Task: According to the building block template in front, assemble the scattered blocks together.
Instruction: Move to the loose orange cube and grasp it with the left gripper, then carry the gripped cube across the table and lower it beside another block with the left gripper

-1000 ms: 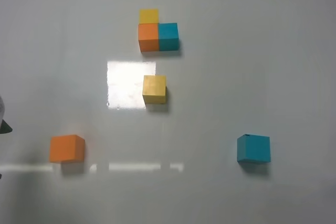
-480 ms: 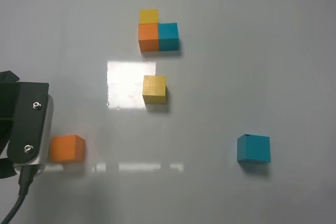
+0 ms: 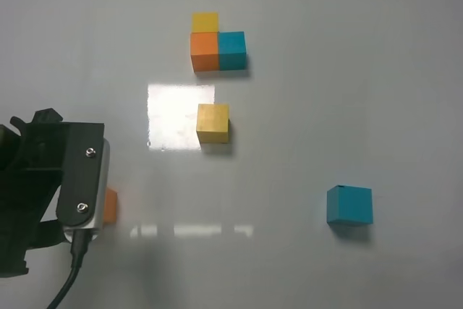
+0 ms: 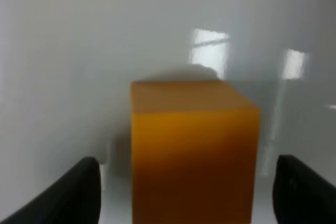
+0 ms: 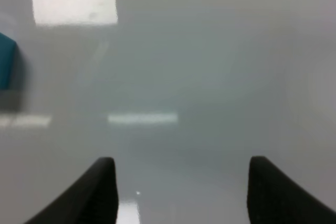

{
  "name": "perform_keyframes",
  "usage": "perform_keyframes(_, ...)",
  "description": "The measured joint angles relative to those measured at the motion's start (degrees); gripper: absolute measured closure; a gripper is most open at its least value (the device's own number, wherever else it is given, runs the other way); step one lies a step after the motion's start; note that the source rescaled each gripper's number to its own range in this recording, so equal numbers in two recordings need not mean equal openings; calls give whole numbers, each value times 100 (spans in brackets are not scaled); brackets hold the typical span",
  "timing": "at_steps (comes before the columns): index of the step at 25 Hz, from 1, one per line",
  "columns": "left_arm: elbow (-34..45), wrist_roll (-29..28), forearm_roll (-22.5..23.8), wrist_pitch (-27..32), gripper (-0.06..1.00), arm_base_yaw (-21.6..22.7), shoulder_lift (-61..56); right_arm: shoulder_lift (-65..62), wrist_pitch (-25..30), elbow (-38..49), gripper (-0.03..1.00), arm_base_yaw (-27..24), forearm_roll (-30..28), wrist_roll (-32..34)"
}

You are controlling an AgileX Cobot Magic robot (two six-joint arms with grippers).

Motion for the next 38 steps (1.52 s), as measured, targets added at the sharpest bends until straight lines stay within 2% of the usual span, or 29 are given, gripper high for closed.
perform_keyframes(2, 0, -81, 52, -29, 8, -104, 63, 0, 0, 0, 47, 0, 0, -5)
perform_keyframes(3, 0, -180, 102, -34, 20, -153, 91, 0, 0, 0, 47, 0, 0, -5)
perform_keyframes(5, 0, -333, 311, 51, 70, -214, 147, 0, 0, 0, 47, 0, 0, -5)
perform_keyframes(9, 0, -439, 618, 389, 68, -435, 158, 0, 0, 0, 47, 0, 0, -5)
perform_keyframes(13, -237, -622, 786, 505, 68, -985, 233, 0, 0, 0, 47, 0, 0, -5)
perform_keyframes(14, -354, -806, 920, 549, 68, -1197, 310, 0, 0, 0, 47, 0, 0, -5)
perform_keyframes(17, -943, -1372, 1695, 956, 68, -1824, 742, 0, 0, 0, 47, 0, 0, -5)
perform_keyframes(20, -1553, -1566, 2060, 1319, 68, -2191, 1331, 0, 0, 0, 47, 0, 0, -5)
perform_keyframes(27, -2196, -1746, 2098, 1184, 68, -2262, 2154, 0, 0, 0, 47, 0, 0, -10)
perform_keyframes(38, -2269, -2189, 1974, 362, 68, -2262, 2300, 0, 0, 0, 47, 0, 0, -10)
